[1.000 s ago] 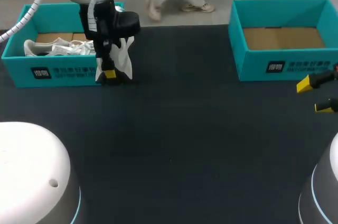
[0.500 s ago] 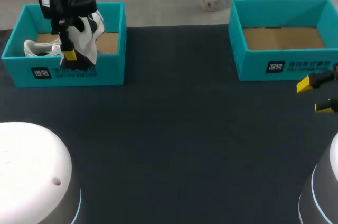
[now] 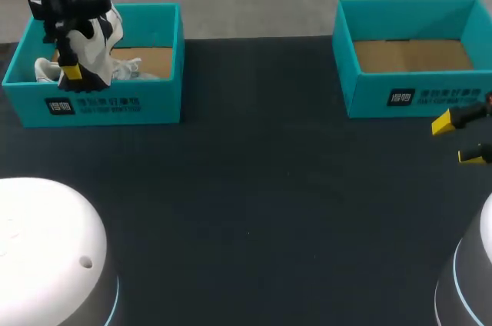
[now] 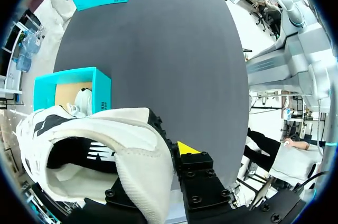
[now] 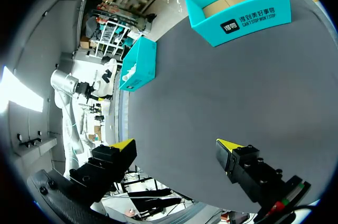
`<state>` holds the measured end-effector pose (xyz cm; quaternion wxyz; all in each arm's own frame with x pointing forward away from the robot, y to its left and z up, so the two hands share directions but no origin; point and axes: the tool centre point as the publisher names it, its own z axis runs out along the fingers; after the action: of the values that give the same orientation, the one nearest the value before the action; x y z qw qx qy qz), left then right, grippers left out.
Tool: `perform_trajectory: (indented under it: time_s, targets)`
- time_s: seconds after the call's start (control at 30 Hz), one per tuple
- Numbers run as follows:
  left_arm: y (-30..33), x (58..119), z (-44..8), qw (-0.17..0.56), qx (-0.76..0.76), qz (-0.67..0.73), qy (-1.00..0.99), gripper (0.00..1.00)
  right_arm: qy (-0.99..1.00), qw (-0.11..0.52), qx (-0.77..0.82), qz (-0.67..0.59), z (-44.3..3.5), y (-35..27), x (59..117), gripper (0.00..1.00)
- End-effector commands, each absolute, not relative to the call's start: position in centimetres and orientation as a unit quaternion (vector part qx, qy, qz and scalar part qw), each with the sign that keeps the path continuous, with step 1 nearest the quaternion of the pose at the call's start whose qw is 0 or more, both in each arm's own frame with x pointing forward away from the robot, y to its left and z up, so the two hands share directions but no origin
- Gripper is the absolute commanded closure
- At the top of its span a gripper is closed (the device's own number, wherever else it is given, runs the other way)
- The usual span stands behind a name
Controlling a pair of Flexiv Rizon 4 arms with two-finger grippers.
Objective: Take the shoe out of the shoebox, open the shoe tongue, remove and reinsert the insole, then place the shoe into the shoebox
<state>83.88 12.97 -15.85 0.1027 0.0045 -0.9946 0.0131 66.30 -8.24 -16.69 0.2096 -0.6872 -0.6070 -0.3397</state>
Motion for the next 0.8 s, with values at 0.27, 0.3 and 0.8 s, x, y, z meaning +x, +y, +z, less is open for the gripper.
perform_trajectory:
  time_s: [0.27, 0.3, 0.8]
  targets:
    - [13.0, 83.8, -15.8, 0.100, 0.004, 0.013, -0.995, 1.00, -0.599, 0.194, -0.693, -0.352, -16.6, -8.3, 65.3, 0.00]
    - [13.0, 83.8, -15.8, 0.100, 0.004, 0.013, -0.995, 1.00, -0.599, 0.194, -0.693, -0.352, -16.6, -8.3, 65.3, 0.00]
    - [18.4, 86.3, -15.1, 0.061, 0.003, -0.012, -0.998, 1.00, -0.599, 0.194, -0.693, -0.352, -16.6, -8.3, 65.3, 0.00]
